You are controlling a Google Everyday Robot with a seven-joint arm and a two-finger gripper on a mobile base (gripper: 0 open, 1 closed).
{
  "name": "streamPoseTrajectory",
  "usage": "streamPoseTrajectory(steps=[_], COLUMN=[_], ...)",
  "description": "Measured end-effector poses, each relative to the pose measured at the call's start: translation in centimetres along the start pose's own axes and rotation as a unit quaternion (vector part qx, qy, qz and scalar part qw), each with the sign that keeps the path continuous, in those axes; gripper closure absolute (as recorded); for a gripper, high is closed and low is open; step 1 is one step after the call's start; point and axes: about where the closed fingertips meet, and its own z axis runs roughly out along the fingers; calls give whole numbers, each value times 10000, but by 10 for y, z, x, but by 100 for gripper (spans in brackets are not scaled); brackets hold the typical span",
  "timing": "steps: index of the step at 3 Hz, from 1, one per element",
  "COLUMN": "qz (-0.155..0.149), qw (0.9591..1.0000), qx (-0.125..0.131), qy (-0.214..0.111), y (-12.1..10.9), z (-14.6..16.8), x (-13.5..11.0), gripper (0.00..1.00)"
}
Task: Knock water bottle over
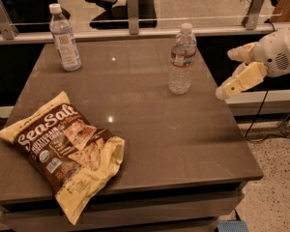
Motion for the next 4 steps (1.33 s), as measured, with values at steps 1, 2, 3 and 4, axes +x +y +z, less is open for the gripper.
streamPoseTrajectory(steps=[1, 2, 3, 4], qz=[-76, -274, -526, -777], qw=[9994, 9962, 9905, 9822], qx=[-62, -133, -283, -593], qy=[-324, -810, -1238, -1602], y=[-5, -15, -21, -12], z=[10, 28, 47, 73], x=[-4, -16, -32, -50], gripper=[0, 0, 0, 0])
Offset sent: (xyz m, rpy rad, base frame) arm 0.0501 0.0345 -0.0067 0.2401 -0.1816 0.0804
